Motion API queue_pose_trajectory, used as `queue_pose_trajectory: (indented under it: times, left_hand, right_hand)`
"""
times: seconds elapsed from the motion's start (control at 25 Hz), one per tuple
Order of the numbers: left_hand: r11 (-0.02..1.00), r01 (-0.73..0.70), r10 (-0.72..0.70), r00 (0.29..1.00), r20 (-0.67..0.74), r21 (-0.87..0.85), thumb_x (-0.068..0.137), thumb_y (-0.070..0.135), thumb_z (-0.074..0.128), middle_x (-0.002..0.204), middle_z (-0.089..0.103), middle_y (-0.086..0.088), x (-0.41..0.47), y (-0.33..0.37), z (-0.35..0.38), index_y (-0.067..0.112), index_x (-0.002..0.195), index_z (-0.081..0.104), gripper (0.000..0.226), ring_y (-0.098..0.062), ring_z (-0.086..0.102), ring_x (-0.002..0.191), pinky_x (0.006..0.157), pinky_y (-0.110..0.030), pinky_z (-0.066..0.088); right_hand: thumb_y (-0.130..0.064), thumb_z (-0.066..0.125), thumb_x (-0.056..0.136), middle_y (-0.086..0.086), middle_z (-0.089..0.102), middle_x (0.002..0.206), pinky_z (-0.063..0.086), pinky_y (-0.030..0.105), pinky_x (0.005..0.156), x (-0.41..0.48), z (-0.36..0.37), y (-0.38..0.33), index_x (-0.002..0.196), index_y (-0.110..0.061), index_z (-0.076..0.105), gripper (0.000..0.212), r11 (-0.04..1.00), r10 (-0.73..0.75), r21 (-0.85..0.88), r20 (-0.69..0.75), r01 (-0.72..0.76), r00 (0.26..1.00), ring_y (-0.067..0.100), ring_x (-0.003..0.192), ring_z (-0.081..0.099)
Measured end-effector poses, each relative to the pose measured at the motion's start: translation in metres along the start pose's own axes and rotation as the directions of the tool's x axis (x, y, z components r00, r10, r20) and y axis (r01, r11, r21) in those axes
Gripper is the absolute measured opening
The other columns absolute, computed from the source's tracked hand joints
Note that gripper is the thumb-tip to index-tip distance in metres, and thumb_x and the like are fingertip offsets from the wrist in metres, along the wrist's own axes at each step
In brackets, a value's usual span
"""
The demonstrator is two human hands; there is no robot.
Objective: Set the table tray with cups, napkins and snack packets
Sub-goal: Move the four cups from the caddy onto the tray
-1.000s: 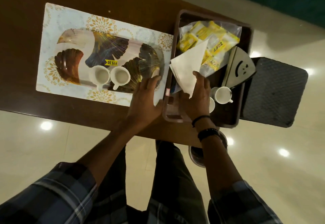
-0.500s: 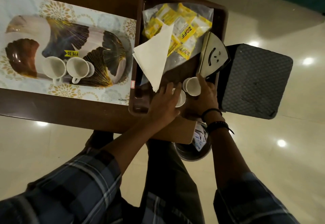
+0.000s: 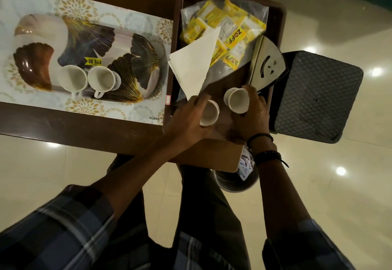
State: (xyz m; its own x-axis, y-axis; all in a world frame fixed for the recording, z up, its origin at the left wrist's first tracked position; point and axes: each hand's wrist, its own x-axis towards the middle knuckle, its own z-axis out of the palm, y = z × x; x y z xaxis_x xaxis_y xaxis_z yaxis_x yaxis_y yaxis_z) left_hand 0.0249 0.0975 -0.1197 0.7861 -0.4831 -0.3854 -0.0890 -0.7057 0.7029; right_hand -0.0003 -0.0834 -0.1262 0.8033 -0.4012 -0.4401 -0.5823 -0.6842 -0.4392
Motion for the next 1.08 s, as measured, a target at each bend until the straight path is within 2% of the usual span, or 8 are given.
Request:
queue_pose_trajectory:
  times: [0.12,0.24,0.36,0.64,0.72,0.8,0.96,1.08]
  left_hand:
    - [0.993,0.042,-0.052,0.995,-0.089,-0.109,0.069,0.035,0.079,0.13,0.057,-0.01,-0.013,-0.012,-0.037,0.016,0.134,0.042,0.077,-0.026,0.057,0.113,0.09,-0.037,0.048]
    - [0.991,0.057,-0.078,0.98,-0.182,-0.119,0.068,0.035,0.08,0.126,0.061,-0.007,-0.024,-0.037,-0.073,0.015,0.13,0.047,0.072,-0.022,0.06,0.109,0.083,-0.026,0.046]
    - [0.992,0.084,-0.108,0.955,-0.277,-0.098,0.066,0.033,0.081,0.122,0.063,-0.005,-0.036,-0.071,-0.107,0.018,0.128,0.05,0.071,-0.019,0.061,0.106,0.079,-0.022,0.041]
    - [0.996,0.079,-0.061,0.925,-0.376,0.033,0.063,0.017,0.077,0.121,0.053,-0.022,-0.038,-0.163,-0.189,0.006,0.123,0.056,0.064,-0.033,0.055,0.11,0.091,-0.041,0.051]
    - [0.991,0.078,-0.031,0.924,-0.382,0.11,0.064,0.014,0.074,0.119,0.056,-0.021,-0.028,-0.179,-0.212,0.006,0.12,0.059,0.058,-0.028,0.054,0.105,0.097,-0.024,0.04]
    - [0.981,0.073,-0.012,0.947,-0.321,0.179,0.065,0.015,0.077,0.123,0.057,-0.016,-0.01,-0.191,-0.232,0.007,0.123,0.059,0.061,-0.028,0.055,0.102,0.085,-0.007,0.027]
    - [0.997,0.004,0.006,0.991,-0.136,0.078,0.059,0.015,0.077,0.126,0.05,-0.015,0.029,-0.214,-0.254,0.009,0.128,0.054,0.073,-0.034,0.055,0.112,0.089,-0.044,0.048]
    - [0.994,-0.059,0.065,0.996,-0.067,0.089,0.059,0.012,0.078,0.124,0.051,-0.017,0.041,-0.227,-0.255,0.007,0.126,0.056,0.07,-0.035,0.055,0.112,0.085,-0.047,0.049]
  right_hand:
    - [-0.026,0.074,0.072,0.011,0.057,0.121,0.043,0.029,0.081,-0.012,0.003,-0.029,0.128,-0.014,0.048,0.062,0.991,-0.062,0.119,-0.04,0.066,0.997,0.028,0.107,0.055]
    - [-0.027,0.077,0.071,-0.002,0.056,0.115,0.044,0.011,0.073,-0.019,0.018,-0.071,0.124,-0.007,0.046,0.065,0.944,-0.174,0.275,-0.048,0.18,0.984,0.003,0.096,0.053]
    - [-0.02,0.079,0.071,-0.006,0.05,0.115,0.043,0.004,0.073,-0.017,0.042,-0.123,0.126,-0.001,0.044,0.068,0.917,-0.233,0.322,-0.051,0.237,0.971,-0.012,0.094,0.049]
    - [-0.027,0.075,0.07,0.008,0.058,0.123,0.048,0.035,0.088,0.009,0.112,-0.227,0.128,-0.009,0.042,0.069,0.894,-0.442,0.134,0.114,0.427,0.89,0.028,0.113,0.057]
    - [-0.026,0.074,0.07,0.011,0.058,0.122,0.047,0.044,0.092,0.023,0.13,-0.244,0.127,-0.01,0.044,0.067,0.877,-0.476,0.018,0.166,0.48,0.864,0.034,0.115,0.053]
    - [-0.02,0.075,0.069,0.012,0.058,0.121,0.045,0.048,0.093,0.037,0.142,-0.255,0.129,-0.014,0.045,0.068,0.858,-0.475,-0.106,0.209,0.502,0.855,0.038,0.113,0.051]
    - [-0.01,0.071,0.069,0.013,0.056,0.121,0.046,0.05,0.087,0.057,0.152,-0.275,0.13,-0.015,0.046,0.065,0.846,-0.447,-0.184,0.265,0.5,0.854,0.039,0.107,0.049]
    - [-0.004,0.068,0.072,0.015,0.052,0.125,0.043,0.044,0.087,0.064,0.153,-0.284,0.132,-0.013,0.046,0.064,0.809,-0.45,-0.24,0.333,0.536,0.828,0.038,0.111,0.047]
